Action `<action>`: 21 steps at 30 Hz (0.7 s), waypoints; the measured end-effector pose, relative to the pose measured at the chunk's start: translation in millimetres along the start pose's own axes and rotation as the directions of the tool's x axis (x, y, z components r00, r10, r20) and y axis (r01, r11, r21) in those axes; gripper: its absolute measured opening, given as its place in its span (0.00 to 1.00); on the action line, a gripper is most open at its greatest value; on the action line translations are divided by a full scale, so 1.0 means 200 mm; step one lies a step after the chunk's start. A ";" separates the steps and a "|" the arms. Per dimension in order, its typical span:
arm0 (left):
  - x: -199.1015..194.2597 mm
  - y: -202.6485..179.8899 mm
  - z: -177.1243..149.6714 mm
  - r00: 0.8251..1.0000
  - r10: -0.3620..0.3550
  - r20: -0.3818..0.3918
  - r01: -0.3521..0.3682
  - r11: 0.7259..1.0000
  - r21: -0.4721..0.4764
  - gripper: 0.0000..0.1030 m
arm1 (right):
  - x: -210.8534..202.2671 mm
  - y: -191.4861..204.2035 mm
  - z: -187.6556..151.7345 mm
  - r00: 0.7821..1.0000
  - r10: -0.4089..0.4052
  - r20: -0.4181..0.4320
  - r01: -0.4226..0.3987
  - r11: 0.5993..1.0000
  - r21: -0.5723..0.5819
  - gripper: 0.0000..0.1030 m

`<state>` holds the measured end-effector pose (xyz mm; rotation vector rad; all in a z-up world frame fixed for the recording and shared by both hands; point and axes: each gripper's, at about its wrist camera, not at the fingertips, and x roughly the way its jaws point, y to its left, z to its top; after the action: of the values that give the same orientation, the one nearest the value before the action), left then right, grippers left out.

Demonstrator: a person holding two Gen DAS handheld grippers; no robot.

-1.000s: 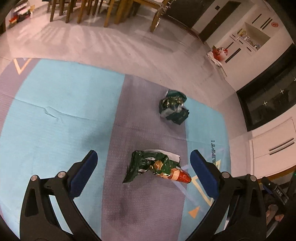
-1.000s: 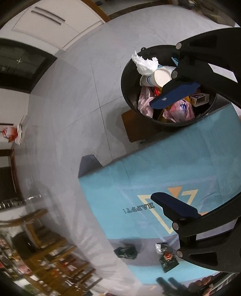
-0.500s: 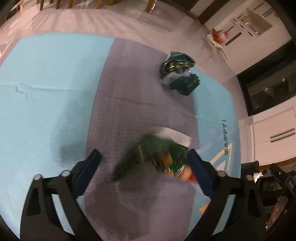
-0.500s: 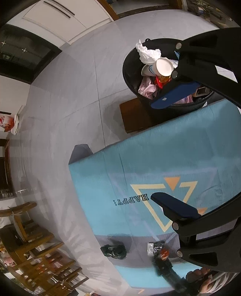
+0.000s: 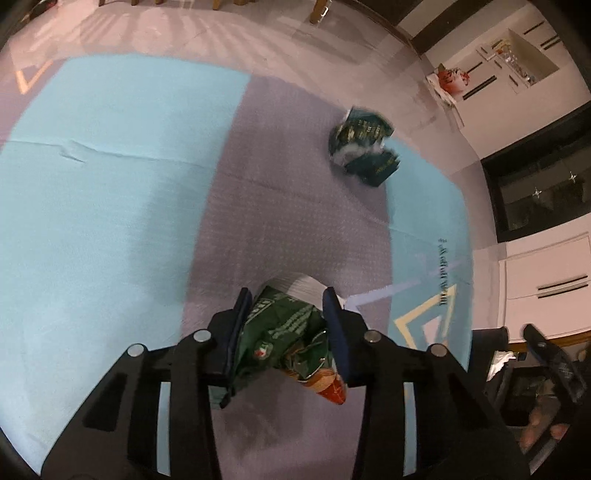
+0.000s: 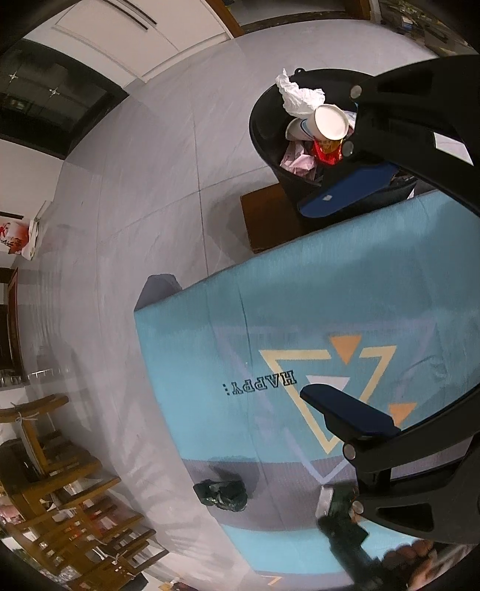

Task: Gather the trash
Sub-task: 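Grasp the dark green plastic bag with the right gripper while the left holds the chips bag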

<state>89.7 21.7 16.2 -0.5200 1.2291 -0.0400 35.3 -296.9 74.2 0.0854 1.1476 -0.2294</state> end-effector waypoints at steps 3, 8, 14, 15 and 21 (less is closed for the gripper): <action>-0.18 0.01 0.02 0.997 -0.017 0.074 0.018 1.000 -0.016 0.39 | 0.00 0.07 0.02 1.000 0.026 0.015 -0.026 1.000 -0.006 0.87; -0.42 0.03 0.06 0.970 0.067 0.235 -0.072 0.997 0.012 0.39 | 0.00 0.31 0.12 0.981 0.189 0.049 -0.190 0.982 0.002 0.87; -0.48 0.04 0.09 0.965 0.067 0.254 -0.070 0.998 0.002 0.39 | 0.21 0.78 0.28 0.951 0.303 -0.061 -0.307 0.949 -0.069 0.87; -0.49 0.05 0.10 0.964 0.067 0.256 -0.070 0.998 0.004 0.39 | 0.25 0.86 0.31 0.955 0.289 -0.070 -0.294 0.952 -0.082 0.87; -0.54 0.10 0.11 0.957 0.085 0.279 -0.084 0.996 -0.017 0.39 | 0.47 1.19 0.38 0.970 0.218 -0.108 -0.233 0.960 -0.155 0.80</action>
<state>65.9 80.3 109.4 -0.4593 0.9735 0.1061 193.4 -92.4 9.0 0.0786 1.2315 0.0742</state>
